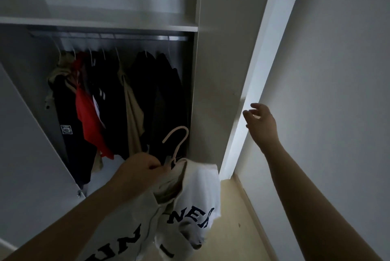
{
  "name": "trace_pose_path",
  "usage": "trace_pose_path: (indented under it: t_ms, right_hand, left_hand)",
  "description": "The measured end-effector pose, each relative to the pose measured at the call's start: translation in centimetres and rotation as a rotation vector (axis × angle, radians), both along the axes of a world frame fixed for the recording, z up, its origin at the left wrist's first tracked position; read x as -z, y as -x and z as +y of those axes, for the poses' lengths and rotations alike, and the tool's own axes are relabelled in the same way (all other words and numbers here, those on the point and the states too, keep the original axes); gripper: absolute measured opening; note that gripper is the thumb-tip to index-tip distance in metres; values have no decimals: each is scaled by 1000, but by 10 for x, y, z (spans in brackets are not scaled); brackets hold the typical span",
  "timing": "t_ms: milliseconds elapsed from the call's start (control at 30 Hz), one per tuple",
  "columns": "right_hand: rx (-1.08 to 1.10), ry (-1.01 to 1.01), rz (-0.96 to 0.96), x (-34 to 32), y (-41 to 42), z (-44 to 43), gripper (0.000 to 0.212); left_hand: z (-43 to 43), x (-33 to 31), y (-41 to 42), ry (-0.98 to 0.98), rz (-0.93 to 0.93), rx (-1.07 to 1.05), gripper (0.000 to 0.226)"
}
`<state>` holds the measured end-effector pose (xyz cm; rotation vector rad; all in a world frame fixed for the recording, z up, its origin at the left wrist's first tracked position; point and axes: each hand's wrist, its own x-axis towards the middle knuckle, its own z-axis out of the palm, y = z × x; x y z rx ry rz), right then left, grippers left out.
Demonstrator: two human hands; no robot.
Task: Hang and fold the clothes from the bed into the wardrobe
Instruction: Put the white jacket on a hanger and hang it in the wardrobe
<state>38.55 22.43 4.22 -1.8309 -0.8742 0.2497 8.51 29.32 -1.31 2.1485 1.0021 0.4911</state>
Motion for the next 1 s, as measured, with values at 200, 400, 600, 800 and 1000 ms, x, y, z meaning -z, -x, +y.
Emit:
trace_pose_path:
  t_ms: [200,400,600,800,1000]
  right_hand:
    - [-264,-50,-89,-18,-27,32,39]
    - [-285,-121,-177,-13,-29,38,9]
    - [-356,-119,-195,-2,-13,49,25]
    - [-363,-86,-270,-1,12,64,33]
    - [-439,-58,-310,-5,51,87,25]
  left_hand:
    - [-26,-15,-9,-35,11,-25,51]
    - [-38,-10,-11,-68,89,-140,51]
    - [-39,-8,-11,-13,39,-210,46]
    - [-30,-11,-1,-49,57,-228,45]
    - [-8,-13,30,-23,10,-201,54]
